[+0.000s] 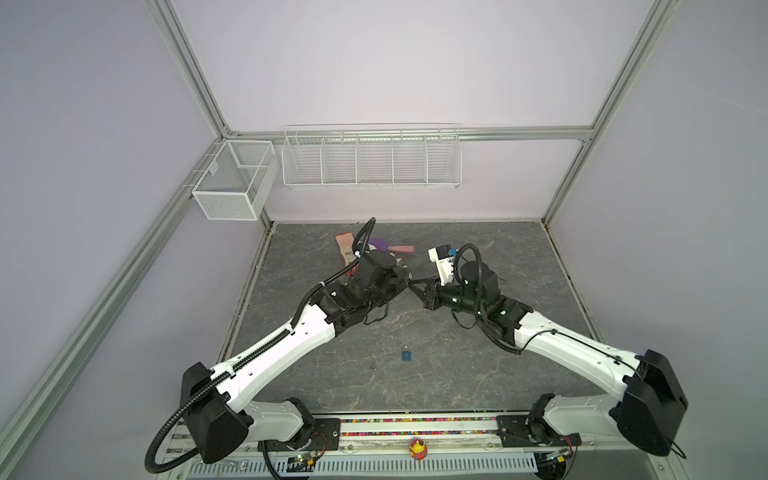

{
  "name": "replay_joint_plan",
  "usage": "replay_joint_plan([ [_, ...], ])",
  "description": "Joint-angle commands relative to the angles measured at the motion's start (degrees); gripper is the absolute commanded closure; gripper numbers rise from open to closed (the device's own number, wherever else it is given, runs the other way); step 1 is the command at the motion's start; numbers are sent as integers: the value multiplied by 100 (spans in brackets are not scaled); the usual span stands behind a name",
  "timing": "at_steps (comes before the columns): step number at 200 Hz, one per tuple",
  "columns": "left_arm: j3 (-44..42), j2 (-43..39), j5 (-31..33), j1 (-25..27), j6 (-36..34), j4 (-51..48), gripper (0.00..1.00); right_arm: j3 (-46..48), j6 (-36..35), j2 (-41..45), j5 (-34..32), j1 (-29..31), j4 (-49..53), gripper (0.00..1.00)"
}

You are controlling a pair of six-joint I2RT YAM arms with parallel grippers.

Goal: Unlock with the key

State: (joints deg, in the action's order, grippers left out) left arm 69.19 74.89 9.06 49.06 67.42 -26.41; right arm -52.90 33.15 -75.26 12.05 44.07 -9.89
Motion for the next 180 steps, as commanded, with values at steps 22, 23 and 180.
replay_joint_plan([
  [22,173,67,-821,337,-94,-327,100,-305,-550,94,-653,115,-181,94],
  [23,174,72,-829,339,-100,-333,100,-312,-582,98,-676,118,-178,94],
  [180,279,203,-698,420,-277,-494,100,-335,-1234,169,-701,163,177,86],
])
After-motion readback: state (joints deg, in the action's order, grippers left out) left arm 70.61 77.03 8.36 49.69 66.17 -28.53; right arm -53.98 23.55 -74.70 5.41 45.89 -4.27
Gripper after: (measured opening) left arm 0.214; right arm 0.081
